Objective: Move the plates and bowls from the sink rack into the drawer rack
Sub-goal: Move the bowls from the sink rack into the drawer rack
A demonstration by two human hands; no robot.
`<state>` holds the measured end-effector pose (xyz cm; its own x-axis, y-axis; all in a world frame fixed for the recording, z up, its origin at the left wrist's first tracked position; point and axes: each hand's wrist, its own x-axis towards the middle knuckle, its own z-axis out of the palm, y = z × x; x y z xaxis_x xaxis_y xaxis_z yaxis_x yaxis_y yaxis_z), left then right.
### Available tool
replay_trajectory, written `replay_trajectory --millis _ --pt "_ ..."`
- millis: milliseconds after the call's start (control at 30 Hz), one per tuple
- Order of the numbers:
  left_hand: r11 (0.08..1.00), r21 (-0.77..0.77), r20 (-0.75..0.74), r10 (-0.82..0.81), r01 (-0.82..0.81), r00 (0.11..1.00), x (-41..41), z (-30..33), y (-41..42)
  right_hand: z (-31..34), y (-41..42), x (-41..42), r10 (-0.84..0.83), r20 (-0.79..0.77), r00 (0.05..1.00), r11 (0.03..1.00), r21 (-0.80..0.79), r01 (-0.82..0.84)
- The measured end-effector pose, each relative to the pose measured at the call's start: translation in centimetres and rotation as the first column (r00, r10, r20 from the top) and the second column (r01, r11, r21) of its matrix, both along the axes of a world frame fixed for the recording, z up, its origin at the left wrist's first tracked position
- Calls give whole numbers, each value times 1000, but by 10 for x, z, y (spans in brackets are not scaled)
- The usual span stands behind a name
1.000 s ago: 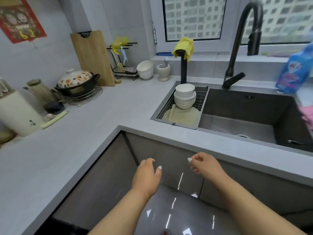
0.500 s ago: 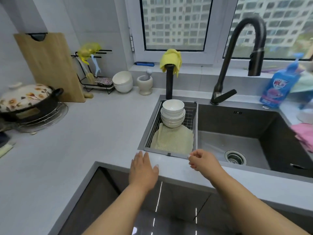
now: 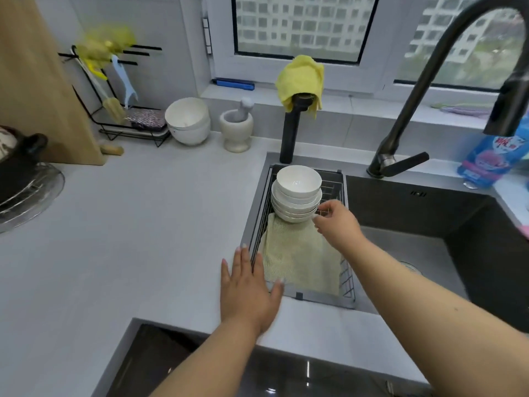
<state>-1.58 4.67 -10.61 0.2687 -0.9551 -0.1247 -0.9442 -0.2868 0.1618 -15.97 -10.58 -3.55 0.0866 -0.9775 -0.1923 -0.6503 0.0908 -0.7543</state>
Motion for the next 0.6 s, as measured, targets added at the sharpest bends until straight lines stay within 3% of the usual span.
replay_trajectory --millis 367,600 --pt "997 -70 -44 -18 15 999 2 -4 -11 -15 -72 46 120 -250 961 993 28 -117" --pt "996 -90 -44 -17 13 999 1 -8 -14 -14 -72 42 20 -109 994 985 -171 -38"
